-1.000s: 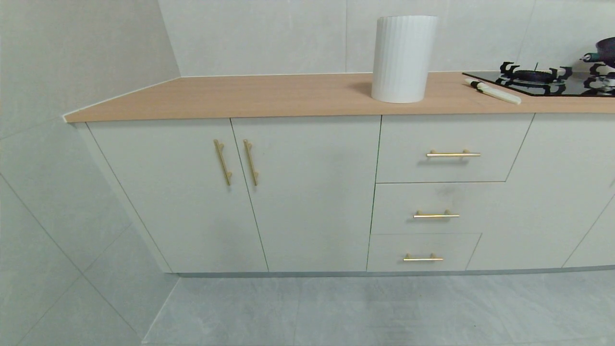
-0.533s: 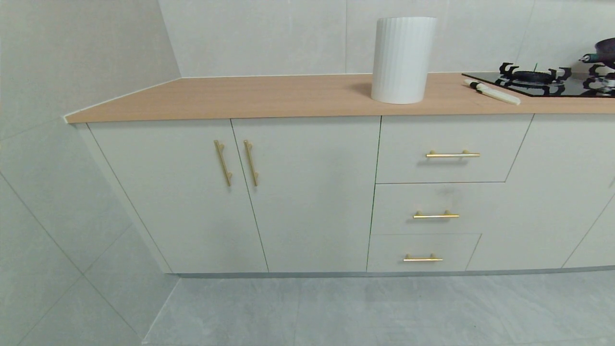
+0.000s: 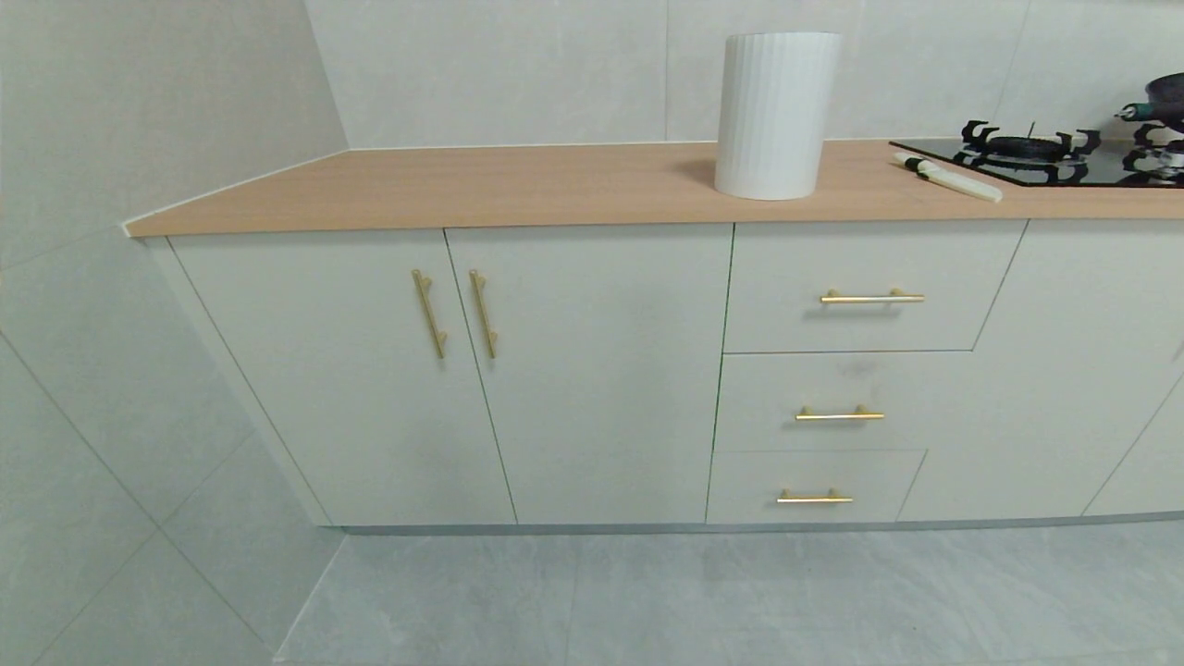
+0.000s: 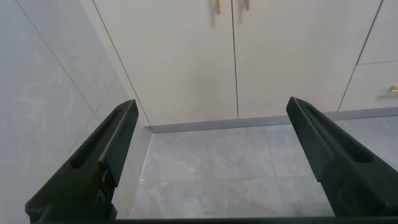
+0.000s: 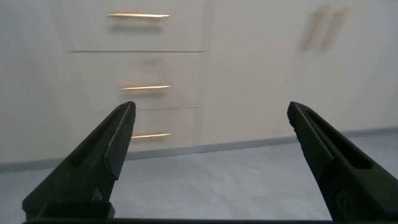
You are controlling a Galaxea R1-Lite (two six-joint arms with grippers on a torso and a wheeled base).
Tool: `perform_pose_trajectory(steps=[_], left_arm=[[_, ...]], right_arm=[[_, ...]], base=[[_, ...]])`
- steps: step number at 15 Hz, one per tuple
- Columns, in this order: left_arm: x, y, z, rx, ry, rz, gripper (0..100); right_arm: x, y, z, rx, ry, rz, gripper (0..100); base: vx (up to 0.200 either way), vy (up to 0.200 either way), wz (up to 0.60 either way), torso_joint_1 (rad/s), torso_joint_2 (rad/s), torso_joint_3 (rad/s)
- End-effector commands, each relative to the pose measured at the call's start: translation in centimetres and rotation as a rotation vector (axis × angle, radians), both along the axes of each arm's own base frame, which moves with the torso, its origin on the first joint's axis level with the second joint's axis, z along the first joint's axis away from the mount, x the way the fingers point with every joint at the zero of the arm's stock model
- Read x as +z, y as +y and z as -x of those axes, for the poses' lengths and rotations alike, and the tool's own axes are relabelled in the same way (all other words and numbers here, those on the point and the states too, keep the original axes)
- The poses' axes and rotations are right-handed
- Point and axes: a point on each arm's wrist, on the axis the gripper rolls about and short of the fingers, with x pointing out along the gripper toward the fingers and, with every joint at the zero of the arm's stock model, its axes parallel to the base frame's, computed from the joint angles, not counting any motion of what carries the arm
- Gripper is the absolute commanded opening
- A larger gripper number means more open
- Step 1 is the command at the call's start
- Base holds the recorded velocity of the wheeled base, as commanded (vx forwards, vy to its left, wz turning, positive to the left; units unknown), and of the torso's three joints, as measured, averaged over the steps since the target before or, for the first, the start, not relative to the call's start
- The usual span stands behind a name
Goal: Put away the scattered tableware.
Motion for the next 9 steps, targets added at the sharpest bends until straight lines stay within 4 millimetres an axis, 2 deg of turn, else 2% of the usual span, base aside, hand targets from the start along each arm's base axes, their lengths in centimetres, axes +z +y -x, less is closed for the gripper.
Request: perform_pose_trajectory(steps=[1, 4, 9], left_arm=[[0.00, 0.00, 0.00, 0.001, 0.000, 0.000, 100], [0.00, 0.00, 0.00, 0.001, 0.000, 0.000, 100], [0.00, 0.00, 0.00, 0.001, 0.000, 0.000, 100]], right_arm=[[-2.41, 0.11, -0.95, 0.055, 0.043, -0.022, 100], [-2.93, 0.39, -0.98, 0.183, 0.093, -0.043, 100], [-3.03, 0.41, -0.97, 0.196, 0.104, -0.061, 100]], base=[[0.000, 0.000, 0.00, 0.000, 0.00, 0.000], [0.000, 0.000, 0.00, 0.000, 0.00, 0.000], [0.000, 0.000, 0.00, 0.000, 0.00, 0.000]])
